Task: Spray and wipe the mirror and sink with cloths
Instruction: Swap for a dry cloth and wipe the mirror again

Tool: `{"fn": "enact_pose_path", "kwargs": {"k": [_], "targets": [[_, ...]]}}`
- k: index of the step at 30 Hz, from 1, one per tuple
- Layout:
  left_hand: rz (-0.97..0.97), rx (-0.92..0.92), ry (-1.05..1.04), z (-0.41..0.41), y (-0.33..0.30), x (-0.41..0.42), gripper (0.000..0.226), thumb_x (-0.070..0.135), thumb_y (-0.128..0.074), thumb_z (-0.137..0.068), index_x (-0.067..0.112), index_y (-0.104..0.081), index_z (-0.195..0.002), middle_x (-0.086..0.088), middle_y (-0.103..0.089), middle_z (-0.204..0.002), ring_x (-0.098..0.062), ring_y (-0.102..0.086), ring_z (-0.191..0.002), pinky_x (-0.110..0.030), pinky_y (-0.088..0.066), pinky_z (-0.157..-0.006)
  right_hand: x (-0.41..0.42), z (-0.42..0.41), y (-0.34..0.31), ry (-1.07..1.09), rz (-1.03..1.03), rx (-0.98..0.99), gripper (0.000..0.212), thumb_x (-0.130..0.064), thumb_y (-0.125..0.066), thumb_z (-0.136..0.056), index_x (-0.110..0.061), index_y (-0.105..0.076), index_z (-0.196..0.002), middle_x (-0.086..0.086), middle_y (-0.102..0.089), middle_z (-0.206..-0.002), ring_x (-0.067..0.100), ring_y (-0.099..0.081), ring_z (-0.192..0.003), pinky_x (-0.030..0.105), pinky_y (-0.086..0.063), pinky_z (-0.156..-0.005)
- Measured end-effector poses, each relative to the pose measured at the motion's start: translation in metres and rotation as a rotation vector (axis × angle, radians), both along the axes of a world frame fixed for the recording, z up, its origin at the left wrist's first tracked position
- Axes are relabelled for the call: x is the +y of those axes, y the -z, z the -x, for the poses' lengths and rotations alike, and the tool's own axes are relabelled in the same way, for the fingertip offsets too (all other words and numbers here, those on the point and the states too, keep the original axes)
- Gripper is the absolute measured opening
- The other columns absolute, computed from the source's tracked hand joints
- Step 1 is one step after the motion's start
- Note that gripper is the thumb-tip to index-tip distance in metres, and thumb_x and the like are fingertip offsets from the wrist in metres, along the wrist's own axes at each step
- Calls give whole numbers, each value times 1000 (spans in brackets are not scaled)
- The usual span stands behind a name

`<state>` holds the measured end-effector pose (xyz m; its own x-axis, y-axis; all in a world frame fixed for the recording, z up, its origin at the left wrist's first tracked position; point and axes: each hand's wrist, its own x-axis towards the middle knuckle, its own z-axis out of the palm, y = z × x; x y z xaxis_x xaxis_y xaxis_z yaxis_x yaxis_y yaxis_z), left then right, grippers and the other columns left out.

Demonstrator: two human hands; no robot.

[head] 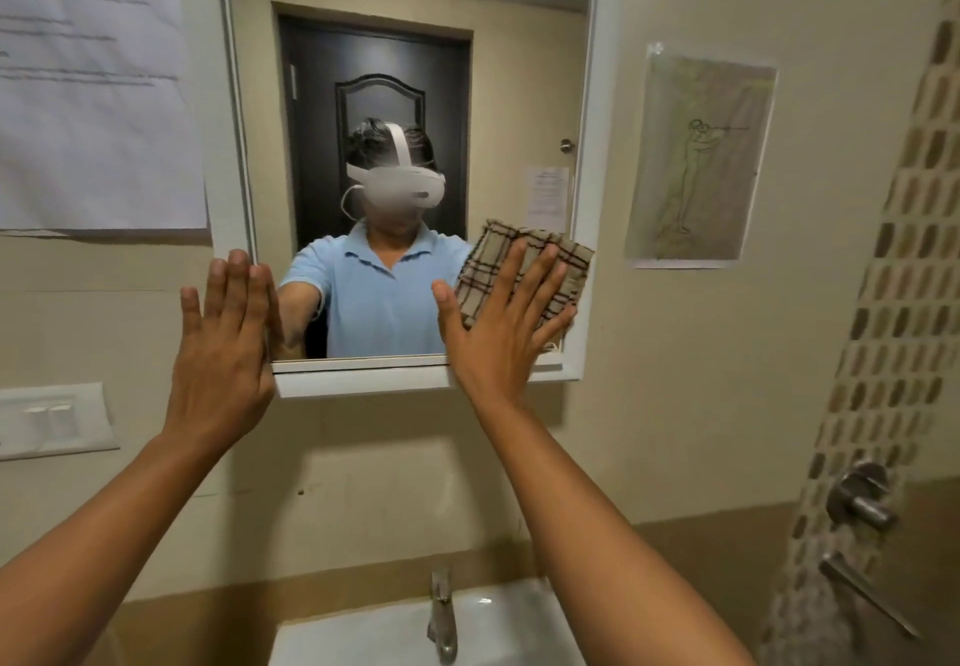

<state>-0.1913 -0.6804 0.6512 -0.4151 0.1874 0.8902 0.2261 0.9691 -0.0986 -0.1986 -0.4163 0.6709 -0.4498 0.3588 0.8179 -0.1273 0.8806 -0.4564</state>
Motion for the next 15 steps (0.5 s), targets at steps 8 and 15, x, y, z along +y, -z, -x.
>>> {"fn": "enact_pose_path", "kwargs": {"k": [8,15], "targets": [[-9,6,28,0,0,1,87,7,-35,-75,3,-1,-155,-16,5,-163,-32,7,-151,-52,3,-121,-23,-1,-3,-38,337,18,86,-57,-40,-95,-17,9,-153,13,14,-161,29,19,-148,61,9,-116],[-7,0,33,-1,-1,1,86,6,-34,-76,3,1,-155,-16,6,-163,-31,9,-151,-48,7,-121,-36,-5,-15,-101,486,50,78,-45,-42,-98,-17,3,-155,12,13,-162,26,18,-148,57,15,-115]]}}
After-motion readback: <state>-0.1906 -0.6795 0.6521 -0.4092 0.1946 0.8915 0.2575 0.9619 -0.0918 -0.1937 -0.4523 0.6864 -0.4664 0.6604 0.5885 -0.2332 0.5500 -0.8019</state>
